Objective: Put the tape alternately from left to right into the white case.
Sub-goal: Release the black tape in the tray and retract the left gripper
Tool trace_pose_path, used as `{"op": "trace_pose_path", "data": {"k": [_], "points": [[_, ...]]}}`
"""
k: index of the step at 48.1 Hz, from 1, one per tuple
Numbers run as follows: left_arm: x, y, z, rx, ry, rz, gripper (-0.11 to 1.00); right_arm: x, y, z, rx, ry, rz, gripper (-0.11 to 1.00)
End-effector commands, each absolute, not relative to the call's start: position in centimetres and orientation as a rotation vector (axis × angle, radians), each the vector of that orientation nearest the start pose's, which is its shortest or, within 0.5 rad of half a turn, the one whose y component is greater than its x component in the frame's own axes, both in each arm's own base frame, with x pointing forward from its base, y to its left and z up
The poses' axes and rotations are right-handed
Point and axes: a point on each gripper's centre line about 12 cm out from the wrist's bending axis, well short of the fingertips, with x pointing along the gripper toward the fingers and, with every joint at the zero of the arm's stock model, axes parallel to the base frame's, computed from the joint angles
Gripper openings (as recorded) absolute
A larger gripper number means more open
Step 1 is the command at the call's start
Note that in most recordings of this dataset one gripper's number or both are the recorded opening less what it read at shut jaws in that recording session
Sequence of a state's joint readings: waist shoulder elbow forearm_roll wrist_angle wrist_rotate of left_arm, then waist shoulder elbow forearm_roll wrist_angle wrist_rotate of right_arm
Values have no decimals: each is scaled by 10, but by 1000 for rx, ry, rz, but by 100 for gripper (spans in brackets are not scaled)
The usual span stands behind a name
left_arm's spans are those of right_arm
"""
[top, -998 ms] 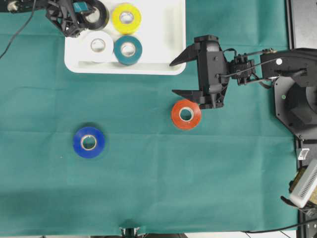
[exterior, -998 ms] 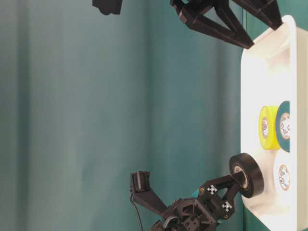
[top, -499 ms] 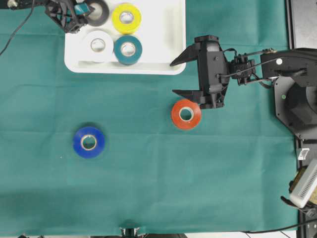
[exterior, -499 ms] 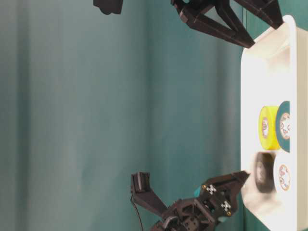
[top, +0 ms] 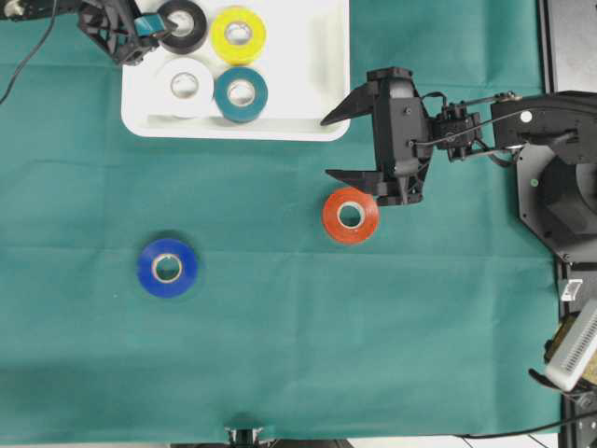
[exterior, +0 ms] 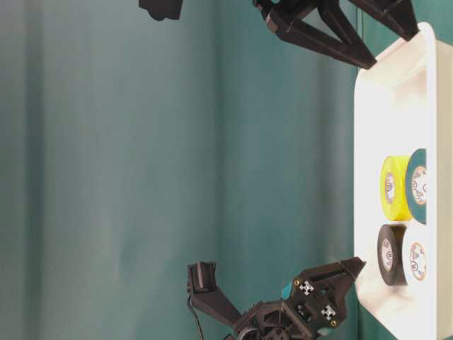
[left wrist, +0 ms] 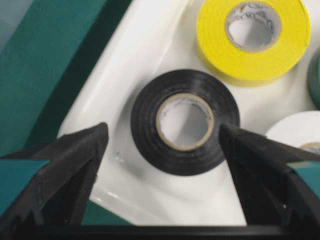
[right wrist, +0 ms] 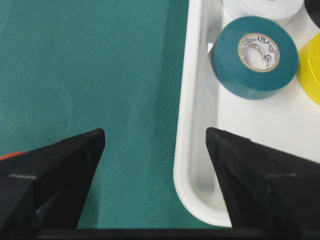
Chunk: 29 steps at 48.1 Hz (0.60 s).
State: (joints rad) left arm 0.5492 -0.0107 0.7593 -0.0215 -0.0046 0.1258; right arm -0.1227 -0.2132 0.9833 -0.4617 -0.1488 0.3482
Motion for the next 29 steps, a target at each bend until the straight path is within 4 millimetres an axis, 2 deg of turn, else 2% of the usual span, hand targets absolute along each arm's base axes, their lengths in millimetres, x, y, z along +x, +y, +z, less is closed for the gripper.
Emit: {"op": "trace_pose_path", "data": {"k": [1, 16, 29], "points": [[312, 186, 158, -91, 710, 478, 99, 305, -29, 160, -46, 610, -18, 88], [314, 154, 167, -64, 705, 403, 99, 305, -29, 160, -45, 612, -18, 88], [309, 106, 176, -21, 684, 284, 99, 304, -29, 159, -45, 613, -17, 88]]}}
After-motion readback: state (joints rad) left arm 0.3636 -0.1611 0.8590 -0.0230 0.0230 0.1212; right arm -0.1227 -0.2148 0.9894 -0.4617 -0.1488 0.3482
